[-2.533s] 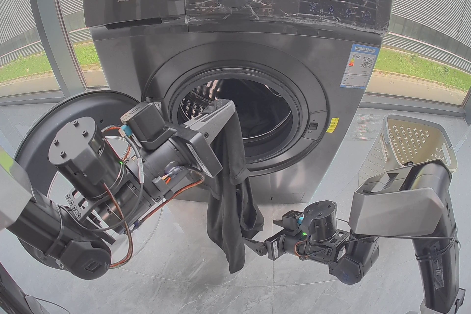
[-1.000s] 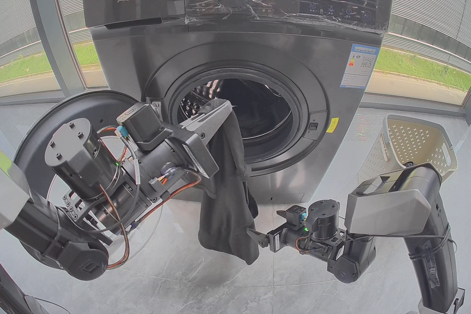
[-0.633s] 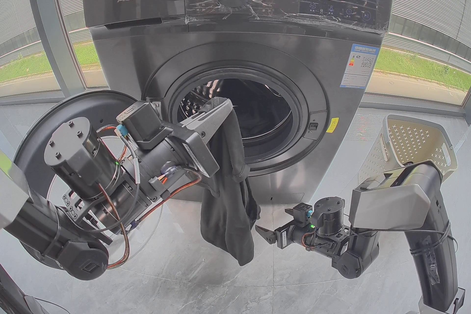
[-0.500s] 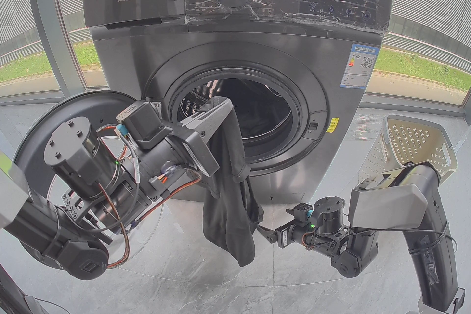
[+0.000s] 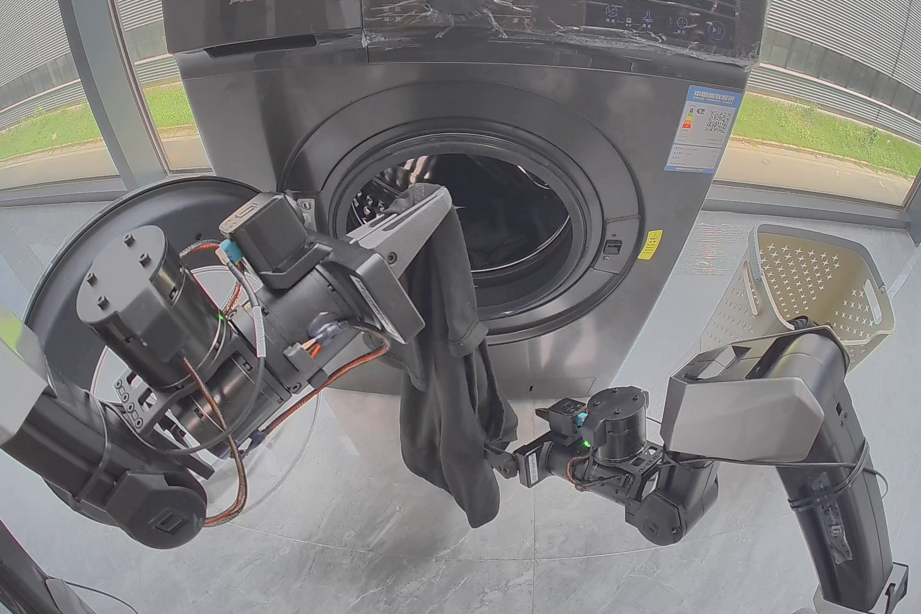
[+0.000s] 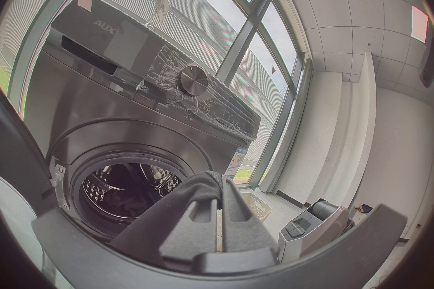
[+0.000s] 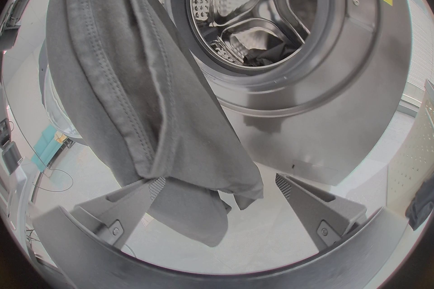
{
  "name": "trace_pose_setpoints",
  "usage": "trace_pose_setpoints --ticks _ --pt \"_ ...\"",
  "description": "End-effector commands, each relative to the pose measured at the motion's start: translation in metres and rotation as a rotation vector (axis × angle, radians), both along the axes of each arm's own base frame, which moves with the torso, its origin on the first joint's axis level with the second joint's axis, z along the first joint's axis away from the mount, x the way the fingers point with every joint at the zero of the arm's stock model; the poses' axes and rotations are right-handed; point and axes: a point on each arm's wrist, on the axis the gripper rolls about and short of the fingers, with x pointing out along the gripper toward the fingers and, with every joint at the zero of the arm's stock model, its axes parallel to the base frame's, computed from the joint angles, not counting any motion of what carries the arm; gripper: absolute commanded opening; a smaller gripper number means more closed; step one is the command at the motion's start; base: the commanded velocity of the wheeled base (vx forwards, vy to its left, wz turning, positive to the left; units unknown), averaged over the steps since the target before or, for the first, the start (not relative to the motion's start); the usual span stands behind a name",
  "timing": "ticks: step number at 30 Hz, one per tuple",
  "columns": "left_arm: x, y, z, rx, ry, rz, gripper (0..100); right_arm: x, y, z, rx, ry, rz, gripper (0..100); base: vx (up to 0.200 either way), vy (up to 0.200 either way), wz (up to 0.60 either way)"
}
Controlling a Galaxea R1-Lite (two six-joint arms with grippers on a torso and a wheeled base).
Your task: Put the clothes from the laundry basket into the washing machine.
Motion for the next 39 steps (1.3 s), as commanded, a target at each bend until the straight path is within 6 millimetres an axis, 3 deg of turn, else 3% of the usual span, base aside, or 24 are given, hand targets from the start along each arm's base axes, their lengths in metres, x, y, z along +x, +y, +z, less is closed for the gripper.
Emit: trace_pose_setpoints --ticks 1,11,12,24,31,35,36,37,39 --pt "-0.001 0.001 0.001 -0.003 -0.002 0.000 0 0.001 0.007 0.003 0.016 -0.020 0.013 100 0.000 0.000 0.00" --pt "-0.001 0.001 0.001 -0.002 -0.001 0.000 0 0.005 0.016 0.011 0.052 -0.069 0.024 100 0.000 0.000 0.00" --pt "-0.001 0.001 0.001 -0.001 -0.002 -0.001 0 0.006 0.016 0.012 0.054 -0.073 0.022 0 0.000 0.000 0.00" --pt "0.001 0.003 -0.002 0.004 0.006 0.008 0 0.003 0.005 0.015 0.061 -0.085 0.004 0 0.000 0.000 0.00" --pt "0.001 0.019 -0.018 0.052 0.061 0.044 0 -0.008 -0.031 0.076 0.115 -0.165 -0.055 0 0.000 0.000 0.00" --pt "0.002 0.031 -0.019 0.058 0.067 0.075 0 -0.028 -0.052 0.112 0.136 -0.196 -0.074 0 0.000 0.000 0.00" --pt "0.002 0.031 -0.019 0.058 0.067 0.075 0 -0.028 -0.052 0.112 0.136 -0.196 -0.074 0 0.000 0.000 0.00" --pt "0.000 0.037 -0.019 0.063 0.067 0.082 0 -0.042 -0.060 0.131 0.157 -0.216 -0.074 0 0.000 0.000 0.00" --pt "-0.001 0.040 -0.019 0.066 0.067 0.083 0 -0.048 -0.064 0.139 0.168 -0.225 -0.077 0 0.000 0.000 0.00"
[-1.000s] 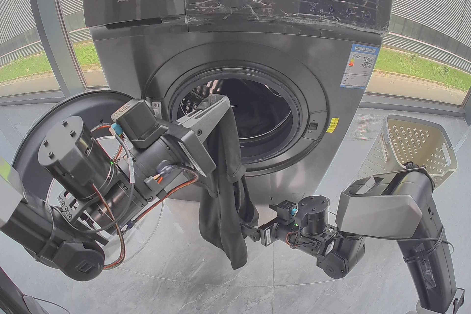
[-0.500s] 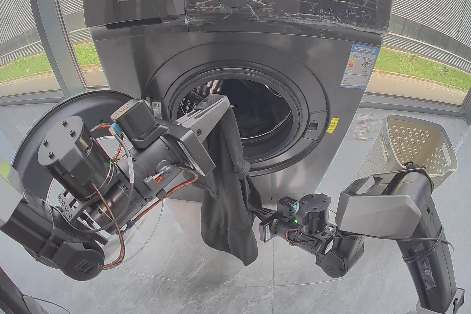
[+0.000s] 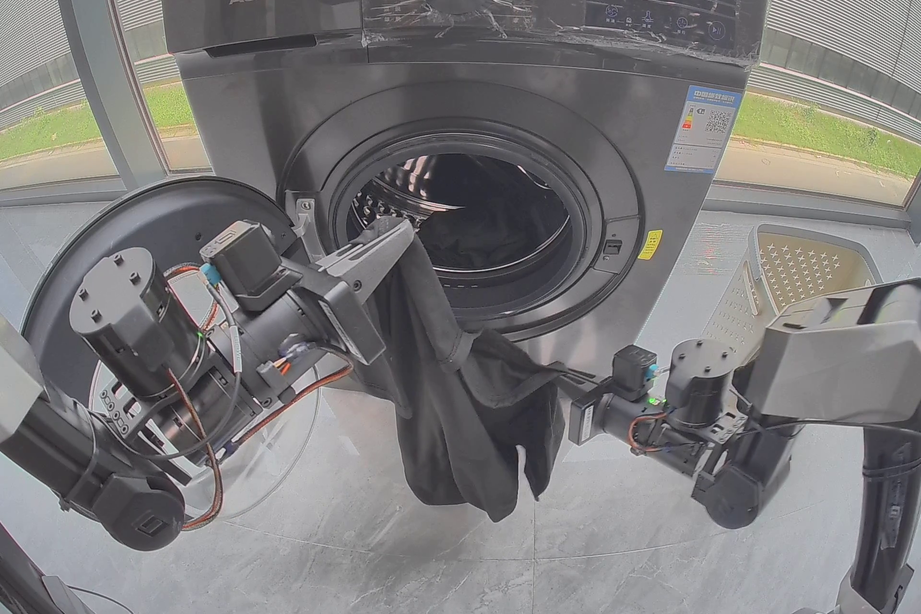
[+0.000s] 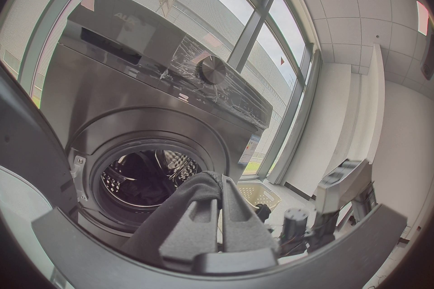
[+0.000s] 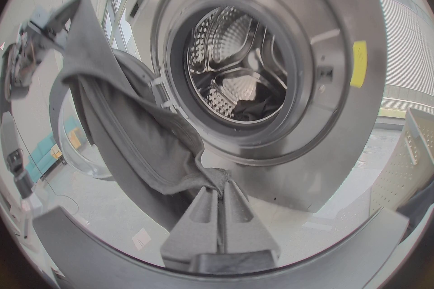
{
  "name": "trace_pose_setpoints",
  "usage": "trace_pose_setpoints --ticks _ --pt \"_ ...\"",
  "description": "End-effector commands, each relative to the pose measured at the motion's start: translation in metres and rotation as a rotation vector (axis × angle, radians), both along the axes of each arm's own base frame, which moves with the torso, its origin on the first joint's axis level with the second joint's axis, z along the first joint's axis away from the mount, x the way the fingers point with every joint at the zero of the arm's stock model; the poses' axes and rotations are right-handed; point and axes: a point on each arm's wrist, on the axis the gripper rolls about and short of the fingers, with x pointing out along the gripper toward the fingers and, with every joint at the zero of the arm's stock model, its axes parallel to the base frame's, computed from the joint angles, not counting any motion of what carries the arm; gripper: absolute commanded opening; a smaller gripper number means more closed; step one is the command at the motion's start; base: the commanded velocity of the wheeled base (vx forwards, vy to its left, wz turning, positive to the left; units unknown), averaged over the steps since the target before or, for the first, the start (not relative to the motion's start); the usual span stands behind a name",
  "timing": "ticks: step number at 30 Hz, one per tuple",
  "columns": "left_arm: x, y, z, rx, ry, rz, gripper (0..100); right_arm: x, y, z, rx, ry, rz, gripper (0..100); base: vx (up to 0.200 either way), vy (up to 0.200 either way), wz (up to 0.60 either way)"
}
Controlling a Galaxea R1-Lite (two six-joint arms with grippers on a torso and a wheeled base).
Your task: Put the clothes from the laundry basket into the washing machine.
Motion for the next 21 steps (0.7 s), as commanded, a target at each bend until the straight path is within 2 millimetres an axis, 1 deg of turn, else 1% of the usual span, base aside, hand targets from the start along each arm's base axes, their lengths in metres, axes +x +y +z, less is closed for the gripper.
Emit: trace_pose_setpoints --ticks 1,2,3,4,8,11,13,17,21 --pt "-0.003 0.017 -0.002 0.015 0.010 0.033 0 -0.028 -0.025 0.054 0.059 -0.078 -0.020 0 0.000 0.000 0.00" --pt "-0.010 0.026 0.004 0.011 -0.015 0.029 0 -0.045 -0.037 0.082 0.104 -0.130 -0.027 0 0.000 0.000 0.00" --pt "-0.011 0.028 0.005 0.009 -0.018 0.026 0 -0.047 -0.038 0.087 0.114 -0.140 -0.028 0 0.000 0.000 0.00" --pt "-0.016 0.031 0.009 0.010 -0.025 0.001 0 -0.054 -0.043 0.101 0.138 -0.174 -0.032 0 0.000 0.000 0.00" --pt "-0.028 0.038 0.014 0.020 -0.058 -0.034 0 -0.066 -0.056 0.129 0.178 -0.230 -0.052 0 0.000 0.000 0.00" --pt "-0.034 0.042 0.015 0.026 -0.068 -0.056 0 -0.073 -0.061 0.135 0.175 -0.220 -0.054 0 0.000 0.000 0.00" --pt "-0.035 0.043 0.015 0.028 -0.070 -0.068 0 -0.073 -0.062 0.141 0.187 -0.241 -0.060 0 0.000 0.000 0.00" --pt "-0.032 0.047 0.013 0.034 -0.067 -0.045 0 -0.068 -0.061 0.151 0.212 -0.283 -0.069 0 0.000 0.000 0.00" --pt "-0.031 0.048 0.009 0.042 -0.052 -0.035 0 -0.071 -0.060 0.160 0.231 -0.313 -0.061 0 0.000 0.000 0.00"
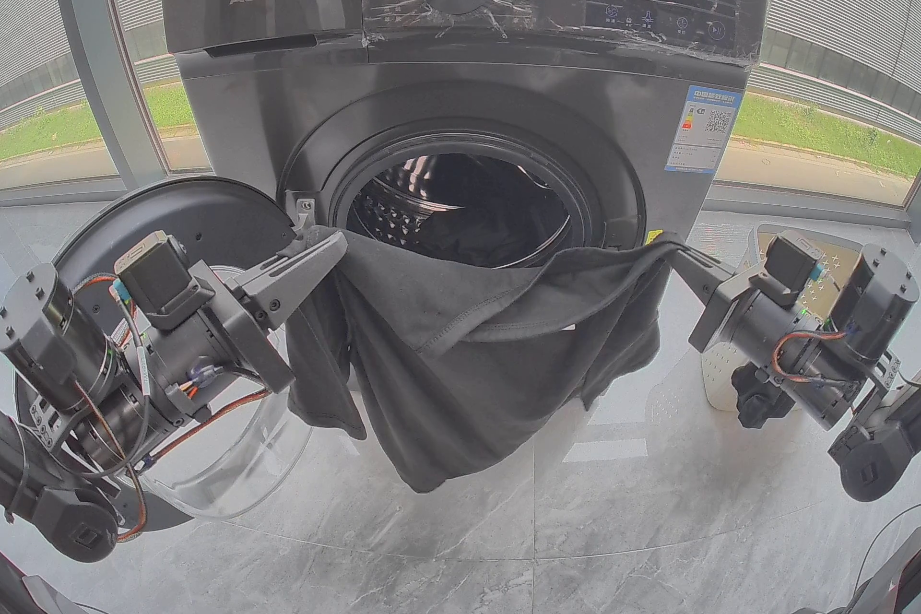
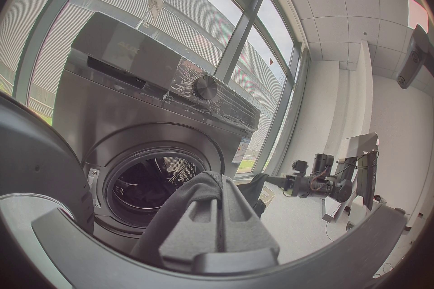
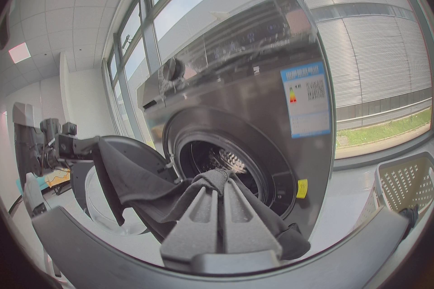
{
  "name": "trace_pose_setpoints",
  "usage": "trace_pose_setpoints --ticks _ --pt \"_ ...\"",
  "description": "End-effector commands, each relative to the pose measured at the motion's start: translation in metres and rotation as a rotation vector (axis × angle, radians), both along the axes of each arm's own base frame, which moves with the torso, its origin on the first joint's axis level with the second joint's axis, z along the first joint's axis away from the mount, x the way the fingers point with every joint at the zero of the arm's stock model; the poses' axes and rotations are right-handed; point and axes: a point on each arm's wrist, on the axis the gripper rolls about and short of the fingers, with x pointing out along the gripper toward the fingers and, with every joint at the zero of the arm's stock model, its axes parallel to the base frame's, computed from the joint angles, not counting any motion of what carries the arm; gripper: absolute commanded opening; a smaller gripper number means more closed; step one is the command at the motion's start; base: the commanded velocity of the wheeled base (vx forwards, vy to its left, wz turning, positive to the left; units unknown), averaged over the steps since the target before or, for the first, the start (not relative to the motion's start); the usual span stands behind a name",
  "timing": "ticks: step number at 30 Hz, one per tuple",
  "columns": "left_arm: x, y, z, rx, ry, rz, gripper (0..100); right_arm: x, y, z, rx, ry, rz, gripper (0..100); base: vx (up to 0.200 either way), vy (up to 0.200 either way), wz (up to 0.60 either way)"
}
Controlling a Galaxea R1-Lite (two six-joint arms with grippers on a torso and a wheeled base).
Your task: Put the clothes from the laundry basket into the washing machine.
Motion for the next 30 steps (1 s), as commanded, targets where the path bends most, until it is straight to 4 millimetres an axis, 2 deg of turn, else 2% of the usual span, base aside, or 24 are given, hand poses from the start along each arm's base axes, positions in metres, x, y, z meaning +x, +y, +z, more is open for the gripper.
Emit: trace_pose_setpoints --ticks 1,11,16,30 --pt "0.000 0.005 0.000 0.000 0.000 0.018 0 -0.008 -0.002 0.019 0.036 -0.066 0.006 0 0.000 0.000 0.00" --pt "0.006 0.018 -0.006 0.013 0.021 0.078 0 -0.007 -0.005 0.024 0.045 -0.089 -0.004 0 0.000 0.000 0.00" --pt "0.015 0.031 -0.010 0.022 0.037 0.145 0 -0.010 -0.007 0.035 0.065 -0.127 -0.005 0 0.000 0.000 0.00" --pt "0.024 0.043 -0.011 0.021 0.041 0.205 0 -0.013 -0.009 0.041 0.073 -0.146 -0.007 0 0.000 0.000 0.00"
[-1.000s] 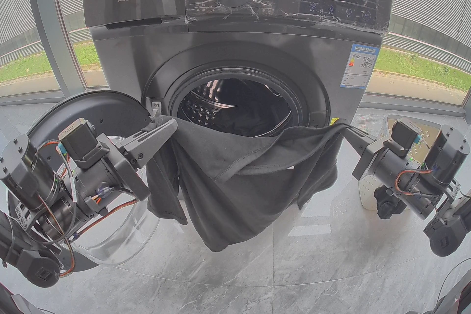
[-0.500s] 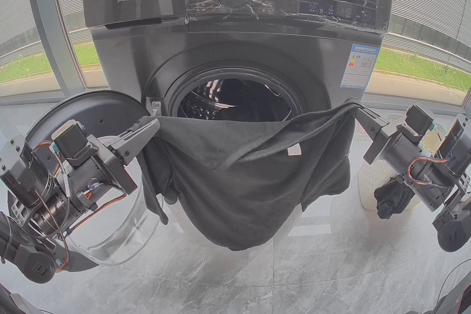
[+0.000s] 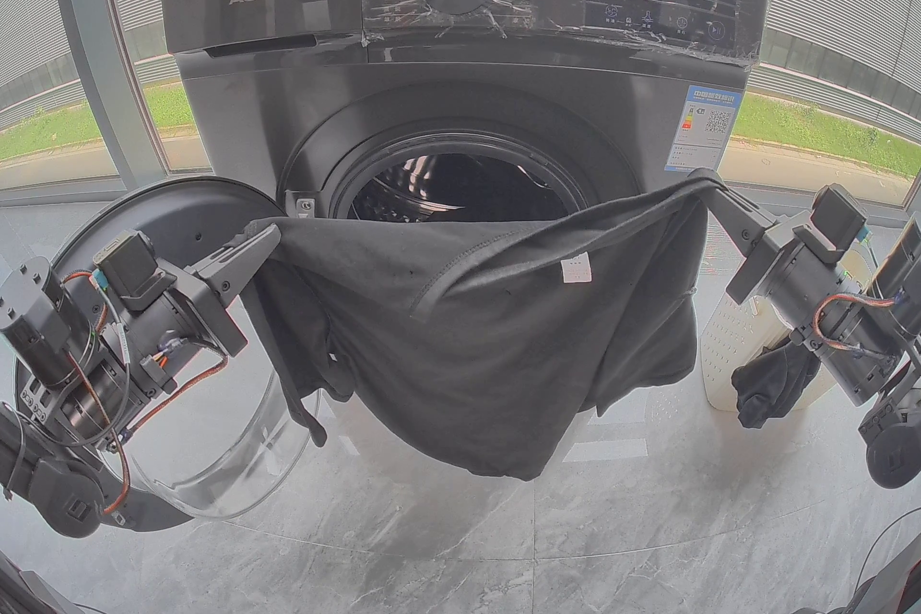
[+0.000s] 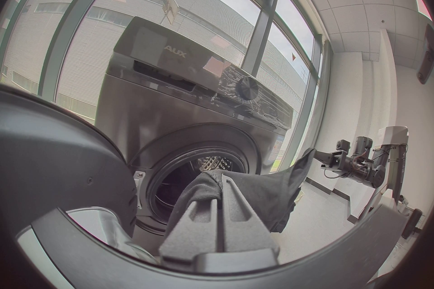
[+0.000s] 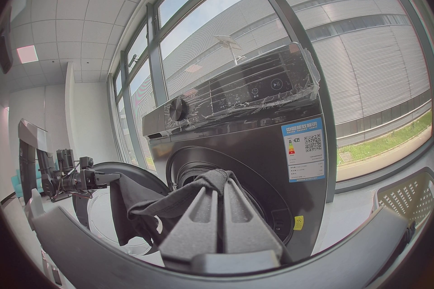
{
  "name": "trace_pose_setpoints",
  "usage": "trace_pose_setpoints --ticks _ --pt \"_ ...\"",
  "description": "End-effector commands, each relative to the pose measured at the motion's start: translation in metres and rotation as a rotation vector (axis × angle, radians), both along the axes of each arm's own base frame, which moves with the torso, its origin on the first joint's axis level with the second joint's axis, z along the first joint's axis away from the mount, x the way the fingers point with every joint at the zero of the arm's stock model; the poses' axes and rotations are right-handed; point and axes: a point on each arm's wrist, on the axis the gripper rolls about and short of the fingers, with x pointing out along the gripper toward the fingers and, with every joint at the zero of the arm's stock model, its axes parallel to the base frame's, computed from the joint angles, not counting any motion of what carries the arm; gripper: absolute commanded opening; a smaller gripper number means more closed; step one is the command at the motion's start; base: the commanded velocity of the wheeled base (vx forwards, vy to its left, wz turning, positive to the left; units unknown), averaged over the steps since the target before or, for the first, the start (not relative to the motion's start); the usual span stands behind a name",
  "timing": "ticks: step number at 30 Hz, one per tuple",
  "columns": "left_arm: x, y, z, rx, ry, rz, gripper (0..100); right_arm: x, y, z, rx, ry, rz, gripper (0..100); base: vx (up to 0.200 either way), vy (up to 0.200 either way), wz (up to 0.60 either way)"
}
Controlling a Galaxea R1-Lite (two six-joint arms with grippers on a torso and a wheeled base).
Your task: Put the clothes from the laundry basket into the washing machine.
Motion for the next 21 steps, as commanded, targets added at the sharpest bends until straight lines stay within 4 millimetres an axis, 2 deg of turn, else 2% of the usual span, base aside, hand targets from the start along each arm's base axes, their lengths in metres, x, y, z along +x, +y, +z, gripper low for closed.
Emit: trace_pose_setpoints --ticks 1,21 --pt "0.0036 0.0035 -0.0022 0.003 0.008 0.018 0 -0.0005 0.0003 0.0007 0.001 -0.003 0.002 0 0.000 0.000 0.00" --pt "0.0045 0.0048 -0.0046 0.011 0.016 0.014 0 0.0006 0.0017 0.0014 0.004 -0.005 0.006 0 0.000 0.000 0.00"
